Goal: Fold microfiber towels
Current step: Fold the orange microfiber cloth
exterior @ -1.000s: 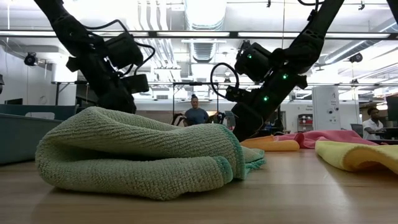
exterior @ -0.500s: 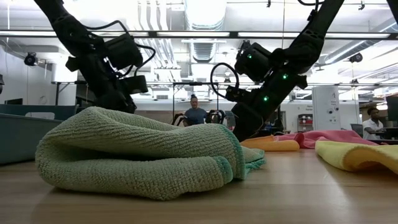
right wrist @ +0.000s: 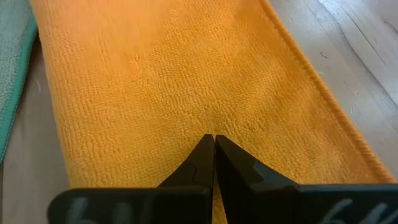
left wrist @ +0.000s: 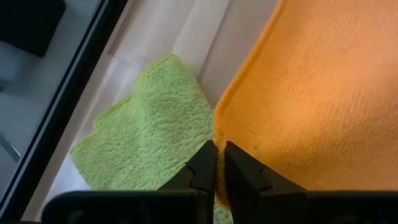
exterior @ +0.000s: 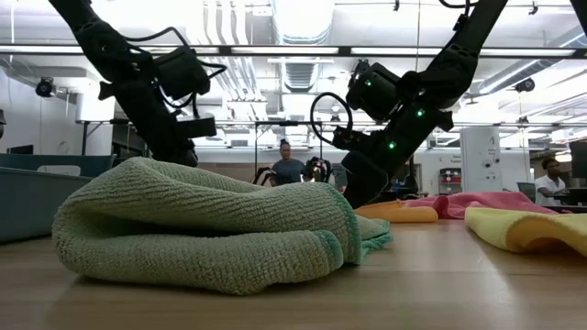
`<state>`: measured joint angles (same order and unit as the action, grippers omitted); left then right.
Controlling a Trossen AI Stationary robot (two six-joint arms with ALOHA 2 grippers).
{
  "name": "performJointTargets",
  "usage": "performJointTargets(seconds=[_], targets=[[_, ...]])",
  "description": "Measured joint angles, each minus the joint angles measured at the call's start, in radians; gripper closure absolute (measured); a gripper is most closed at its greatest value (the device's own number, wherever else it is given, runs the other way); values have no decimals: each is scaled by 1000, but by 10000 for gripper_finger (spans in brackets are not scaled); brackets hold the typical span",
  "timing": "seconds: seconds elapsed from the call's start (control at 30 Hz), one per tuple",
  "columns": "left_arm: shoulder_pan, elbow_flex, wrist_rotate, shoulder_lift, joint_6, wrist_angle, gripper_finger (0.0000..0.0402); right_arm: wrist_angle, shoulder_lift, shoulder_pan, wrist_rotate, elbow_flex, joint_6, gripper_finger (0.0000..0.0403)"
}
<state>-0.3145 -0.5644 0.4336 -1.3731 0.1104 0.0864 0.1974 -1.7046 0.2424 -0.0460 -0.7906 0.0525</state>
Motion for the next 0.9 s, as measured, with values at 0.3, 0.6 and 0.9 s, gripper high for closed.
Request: performJointTargets(seconds=[0.3, 0.6, 0.9], targets=[[0, 0, -37, 0, -50, 5, 348, -1, 3, 0, 0, 0, 7, 394], [6, -48, -63, 30, -53, 117, 244, -63, 92, 0, -9, 0, 20, 394], [59, -80, -291, 95, -129, 110, 235, -267, 242, 0, -7, 0, 145, 394]])
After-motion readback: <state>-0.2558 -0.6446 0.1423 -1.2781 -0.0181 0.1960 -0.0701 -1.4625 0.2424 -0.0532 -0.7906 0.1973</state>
